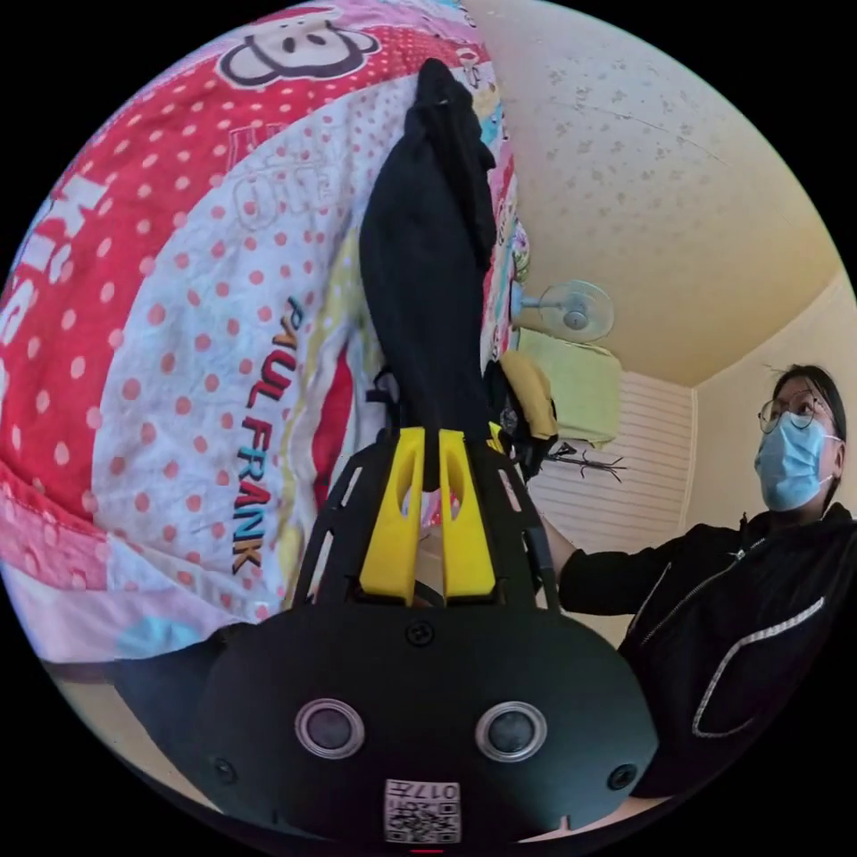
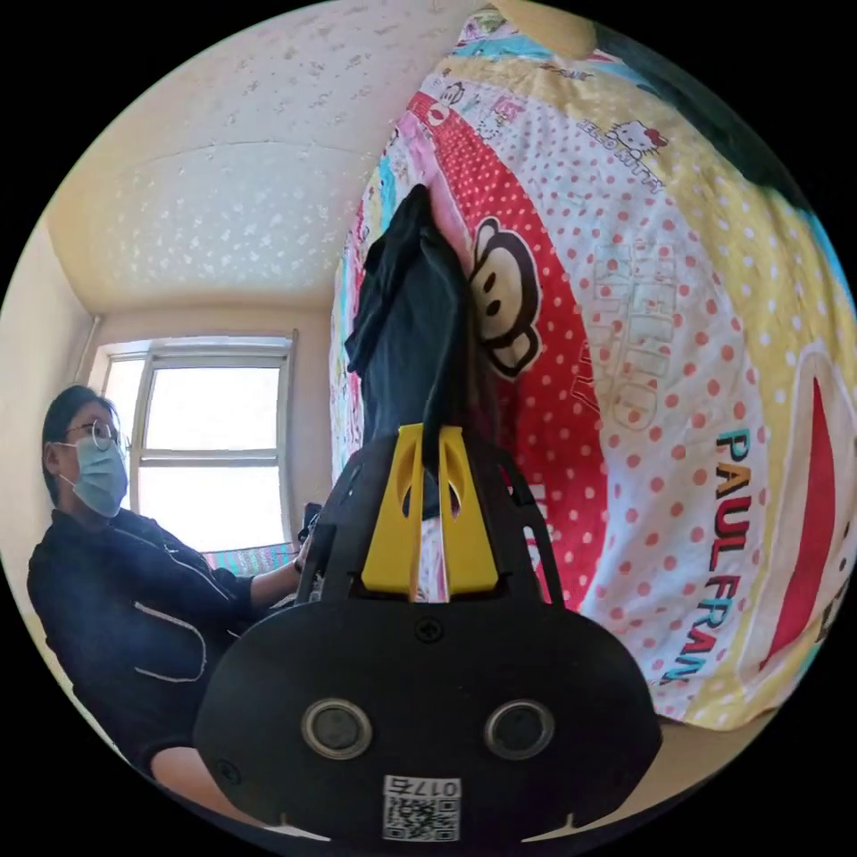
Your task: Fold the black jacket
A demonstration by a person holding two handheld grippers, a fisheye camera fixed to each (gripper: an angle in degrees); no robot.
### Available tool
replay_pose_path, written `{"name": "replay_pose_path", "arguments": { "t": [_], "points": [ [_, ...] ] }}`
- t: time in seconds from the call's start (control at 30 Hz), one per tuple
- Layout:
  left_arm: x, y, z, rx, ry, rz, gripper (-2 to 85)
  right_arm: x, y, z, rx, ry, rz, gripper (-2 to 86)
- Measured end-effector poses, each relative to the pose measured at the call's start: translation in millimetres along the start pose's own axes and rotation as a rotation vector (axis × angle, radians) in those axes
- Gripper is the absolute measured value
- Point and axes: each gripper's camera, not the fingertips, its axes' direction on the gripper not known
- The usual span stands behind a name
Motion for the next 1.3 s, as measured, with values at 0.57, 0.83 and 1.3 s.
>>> {"name": "replay_pose_path", "arguments": {
  "t": [0.57,0.83,1.3],
  "points": [
    [-32,130,-143,0.154,0.454,-0.328,3.2,-51,148,-52,0.054,-0.437,0.066,2.9],
    [-53,-108,-104,0.233,0.586,-0.116,3.6,-18,-68,32,0.203,-0.566,0.077,3.2],
    [-111,-207,-102,0.524,0.647,0.003,10.7,10,-162,94,0.492,-0.503,0.166,5.5]
  ]
}}
